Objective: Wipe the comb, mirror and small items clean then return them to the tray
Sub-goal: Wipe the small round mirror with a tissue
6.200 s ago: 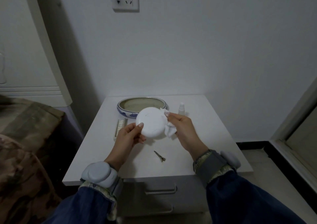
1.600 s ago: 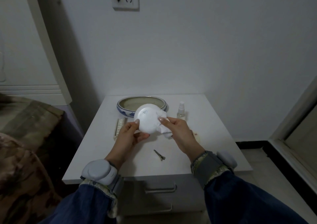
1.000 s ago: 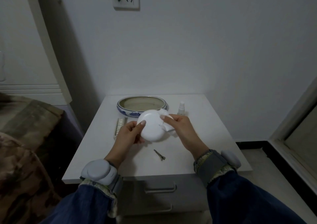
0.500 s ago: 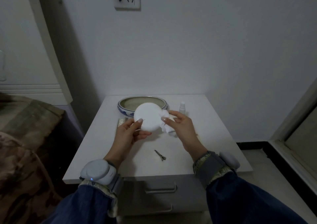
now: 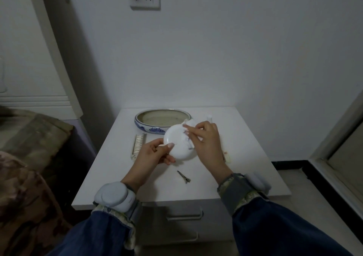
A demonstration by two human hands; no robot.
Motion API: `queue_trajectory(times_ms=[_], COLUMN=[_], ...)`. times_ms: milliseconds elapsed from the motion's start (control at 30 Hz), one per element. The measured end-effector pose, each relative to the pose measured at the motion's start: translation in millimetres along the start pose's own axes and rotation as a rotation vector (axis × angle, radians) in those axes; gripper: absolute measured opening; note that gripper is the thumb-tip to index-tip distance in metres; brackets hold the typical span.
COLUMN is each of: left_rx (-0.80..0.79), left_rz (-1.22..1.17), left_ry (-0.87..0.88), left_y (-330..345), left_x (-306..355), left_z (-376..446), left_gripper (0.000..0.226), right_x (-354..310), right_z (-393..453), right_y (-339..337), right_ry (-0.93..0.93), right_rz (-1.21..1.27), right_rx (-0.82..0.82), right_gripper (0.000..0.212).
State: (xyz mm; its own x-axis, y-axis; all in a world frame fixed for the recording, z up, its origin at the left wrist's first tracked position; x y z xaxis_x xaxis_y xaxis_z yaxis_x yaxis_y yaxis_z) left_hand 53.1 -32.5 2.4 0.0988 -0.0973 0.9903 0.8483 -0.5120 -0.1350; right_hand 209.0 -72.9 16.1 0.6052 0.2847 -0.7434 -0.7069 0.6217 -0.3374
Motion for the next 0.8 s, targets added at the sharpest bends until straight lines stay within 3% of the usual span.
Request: queue_trajectory(times_ms=[100,267,467,533,667,800], left_rx=[-0.009,-0.054,0.014,0.048,0.107,0.127], left_rz=[0.02,0.107,0.007,-0.071,-0.169,-0.229], left_ry=[0.006,0.038,0.023,0.005,-0.021,-0.023], left_y=[0,4,-1,-2,-9,-9], left_x=[0,1,0,-1,-2,2], left_z=[0,-3,0,3,4,2], left_gripper=[0.018,0.015,0.016,0.014,0.016,0.016], right_x=[-2,-11,0,-3,-7,-3], right_z=[-1,-8,0,-3,-15,-8], right_y=[0,9,-6,-5,14,5], right_ry=[-0.001,-0.229,0.056,-0.015,-0.209,-0.134], right_rz=[-0.014,-0.119,0.028,0.014,-0.072,-0.029], right_rx=[-0.057,-0.227,-0.018,-0.054,-0.312,-0.181], right_gripper=[0.025,0.035,0.025,0.029,0.039,0.038])
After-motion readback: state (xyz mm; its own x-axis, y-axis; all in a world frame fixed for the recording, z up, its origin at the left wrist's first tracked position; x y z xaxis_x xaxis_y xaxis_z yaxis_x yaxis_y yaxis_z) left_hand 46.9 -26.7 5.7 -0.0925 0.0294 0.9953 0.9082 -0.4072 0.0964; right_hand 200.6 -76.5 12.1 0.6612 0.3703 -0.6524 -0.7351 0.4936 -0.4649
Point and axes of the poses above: each hand's wrist, its own z-axis towards the middle knuckle, its own y-axis out of the palm, x = y × z, the point moved 3 cm from there along z, towards the middle knuckle, and after that the axes turned 10 degrees about z, right-handed, at the moved point
